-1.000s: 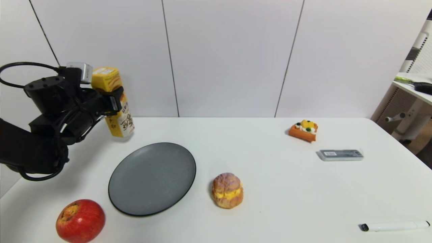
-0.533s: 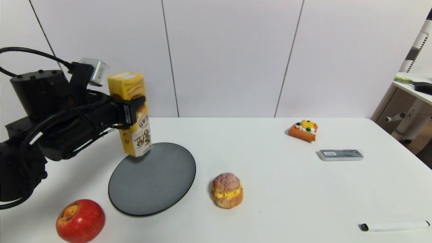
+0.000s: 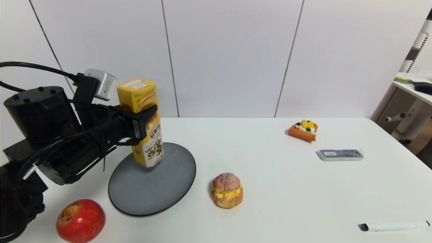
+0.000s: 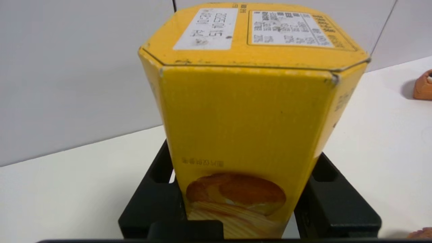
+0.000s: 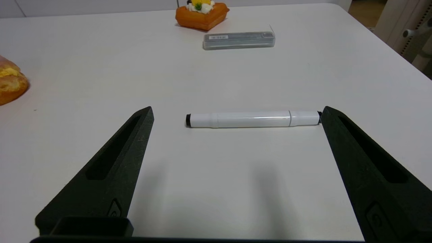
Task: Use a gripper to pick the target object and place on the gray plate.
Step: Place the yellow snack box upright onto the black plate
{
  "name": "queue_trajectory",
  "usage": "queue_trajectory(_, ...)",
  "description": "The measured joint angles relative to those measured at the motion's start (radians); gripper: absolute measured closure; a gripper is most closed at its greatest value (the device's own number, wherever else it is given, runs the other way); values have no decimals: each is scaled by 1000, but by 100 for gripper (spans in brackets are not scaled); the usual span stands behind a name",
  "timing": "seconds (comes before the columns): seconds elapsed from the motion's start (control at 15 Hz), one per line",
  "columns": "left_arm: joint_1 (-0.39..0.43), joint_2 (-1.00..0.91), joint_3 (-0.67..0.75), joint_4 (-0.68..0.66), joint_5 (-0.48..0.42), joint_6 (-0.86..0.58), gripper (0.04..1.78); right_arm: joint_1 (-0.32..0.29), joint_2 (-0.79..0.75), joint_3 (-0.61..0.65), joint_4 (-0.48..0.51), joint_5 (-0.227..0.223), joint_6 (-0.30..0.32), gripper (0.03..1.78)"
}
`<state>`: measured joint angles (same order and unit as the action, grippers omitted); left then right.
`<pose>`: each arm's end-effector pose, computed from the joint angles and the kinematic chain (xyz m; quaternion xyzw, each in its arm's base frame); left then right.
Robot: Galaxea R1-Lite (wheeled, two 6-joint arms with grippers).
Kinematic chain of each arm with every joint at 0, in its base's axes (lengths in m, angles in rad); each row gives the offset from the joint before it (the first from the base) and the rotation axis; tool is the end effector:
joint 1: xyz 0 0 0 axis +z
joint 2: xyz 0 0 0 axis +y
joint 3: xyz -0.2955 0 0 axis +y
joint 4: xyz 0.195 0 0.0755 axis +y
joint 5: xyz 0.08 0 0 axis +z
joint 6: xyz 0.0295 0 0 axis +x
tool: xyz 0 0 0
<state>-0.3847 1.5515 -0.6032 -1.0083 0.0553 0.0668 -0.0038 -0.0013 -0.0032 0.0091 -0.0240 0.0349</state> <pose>0.2588 -0.1030 0.1876 0.0264 -0.0347 -0.1628 0.9857 0.0086 -0.0007 0.0755 0.0174 0.0021 -0.0139 0.9997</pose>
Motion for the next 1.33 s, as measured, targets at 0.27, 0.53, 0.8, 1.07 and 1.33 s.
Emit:
queue_trajectory(0.27,-19,46,62,-137,70,-4,99,0,0,0,-1,0,0,10)
queue_trajectory(0.53,-23,84,121,-220,73,-5,99,0,0,0,-1,0,0,10)
queue_trajectory(0.8,-28,118,135,-241,74,-9,99,0,0,0,-1,0,0,10)
queue_trajectory(1.07,-37,134,135,-256,74,-9,91,0,0,0,0,0,0,10)
queue_trajectory(1.33,-38,137,136,-253,75,-8,59,0,0,0,0,-1,0,10)
